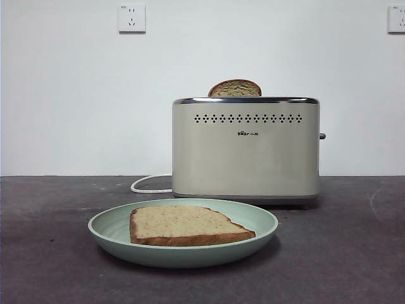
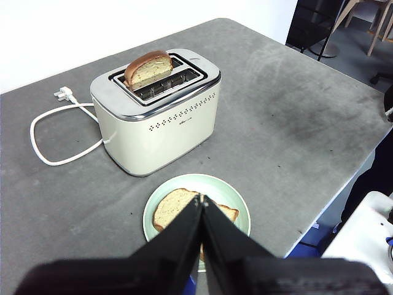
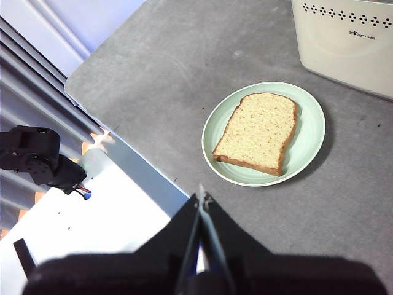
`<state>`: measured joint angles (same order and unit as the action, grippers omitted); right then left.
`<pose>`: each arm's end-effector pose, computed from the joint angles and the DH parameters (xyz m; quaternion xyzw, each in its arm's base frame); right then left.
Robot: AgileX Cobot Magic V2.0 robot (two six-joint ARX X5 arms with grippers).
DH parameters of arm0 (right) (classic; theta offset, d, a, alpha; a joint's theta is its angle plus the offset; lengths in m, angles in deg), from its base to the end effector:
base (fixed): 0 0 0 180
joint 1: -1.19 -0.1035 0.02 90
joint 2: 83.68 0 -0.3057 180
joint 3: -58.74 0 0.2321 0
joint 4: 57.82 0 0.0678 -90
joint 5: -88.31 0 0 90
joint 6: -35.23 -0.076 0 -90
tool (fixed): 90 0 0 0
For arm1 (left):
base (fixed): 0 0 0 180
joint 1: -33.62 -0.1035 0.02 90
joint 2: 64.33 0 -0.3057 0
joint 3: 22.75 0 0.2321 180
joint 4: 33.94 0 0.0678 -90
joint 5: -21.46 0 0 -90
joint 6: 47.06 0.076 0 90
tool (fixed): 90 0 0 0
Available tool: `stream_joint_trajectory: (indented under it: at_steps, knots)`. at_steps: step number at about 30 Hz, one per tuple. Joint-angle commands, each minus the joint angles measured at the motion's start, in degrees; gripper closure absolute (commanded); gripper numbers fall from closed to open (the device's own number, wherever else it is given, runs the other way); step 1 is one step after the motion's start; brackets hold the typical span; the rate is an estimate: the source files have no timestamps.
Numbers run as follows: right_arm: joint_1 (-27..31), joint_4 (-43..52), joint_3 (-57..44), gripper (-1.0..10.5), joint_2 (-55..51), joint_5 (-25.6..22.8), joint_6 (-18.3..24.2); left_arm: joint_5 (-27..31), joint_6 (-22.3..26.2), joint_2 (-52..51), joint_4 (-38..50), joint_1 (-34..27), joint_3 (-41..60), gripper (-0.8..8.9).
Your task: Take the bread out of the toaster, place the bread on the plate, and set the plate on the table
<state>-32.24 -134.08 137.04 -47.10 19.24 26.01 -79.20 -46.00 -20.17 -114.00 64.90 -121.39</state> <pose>0.0369 0.0569 0.3615 0.0361 0.3292 0.4111 0.8493 0.0474 -0.0453 0.4439 0.0480 0.2146 -0.3510 0.9102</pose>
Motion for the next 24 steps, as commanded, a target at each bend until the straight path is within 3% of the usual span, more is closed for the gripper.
stream_joint_trajectory:
  at_steps: [1,24]
  knots:
    - [-0.15,0.35,-0.28,9.6,0.02,-0.22,0.00,0.07,0.66,-0.07,0.26,0.11,-0.09,8.21]
    - [-0.15,0.31,-0.28,9.4,0.00,-0.28,0.07,2.10,0.63,-0.07,1.40,0.11,-0.09,8.18]
